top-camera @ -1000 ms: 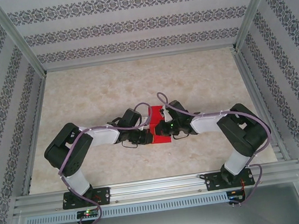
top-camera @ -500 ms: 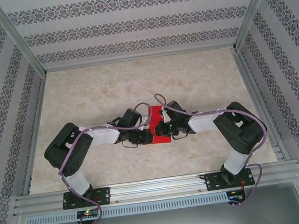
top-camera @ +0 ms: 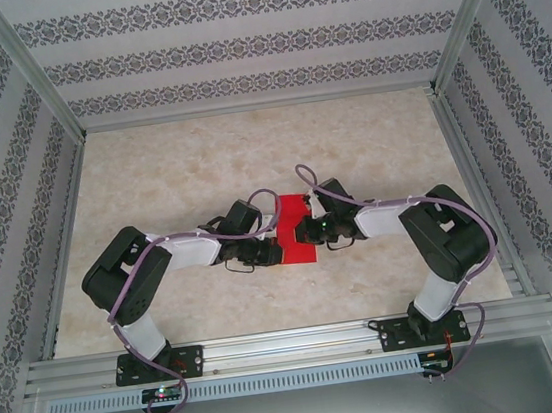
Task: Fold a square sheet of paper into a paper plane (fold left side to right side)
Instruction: Fold the triangle a second time at the center of the table.
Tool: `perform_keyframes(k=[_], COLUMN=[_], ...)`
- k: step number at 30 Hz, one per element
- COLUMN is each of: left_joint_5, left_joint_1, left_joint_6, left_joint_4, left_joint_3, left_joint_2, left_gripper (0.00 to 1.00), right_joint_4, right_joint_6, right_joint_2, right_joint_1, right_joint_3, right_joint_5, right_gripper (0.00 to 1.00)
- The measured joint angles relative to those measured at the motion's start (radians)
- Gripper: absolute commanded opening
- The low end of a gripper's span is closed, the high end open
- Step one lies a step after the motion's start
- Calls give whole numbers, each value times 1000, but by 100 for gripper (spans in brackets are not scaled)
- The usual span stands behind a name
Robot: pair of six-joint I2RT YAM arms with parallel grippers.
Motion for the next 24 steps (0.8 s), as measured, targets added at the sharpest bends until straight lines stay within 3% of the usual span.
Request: perform_keyframes(k=[16, 24], left_joint_5=[2, 3], left_joint_1=[0, 0], left_joint_6=[-1, -2], left_joint_4=[4, 5], left_joint_3=[0, 0], left_joint_2=[0, 0], left_gripper=[7, 7], right_joint_4=[-48, -42], right_joint_6=[-40, -7], right_joint_2=[-64, -137], right_joint_1=[-156, -63], right_joint_3=[-6, -5], right_joint_5=[-5, -16], right_gripper=[0, 0])
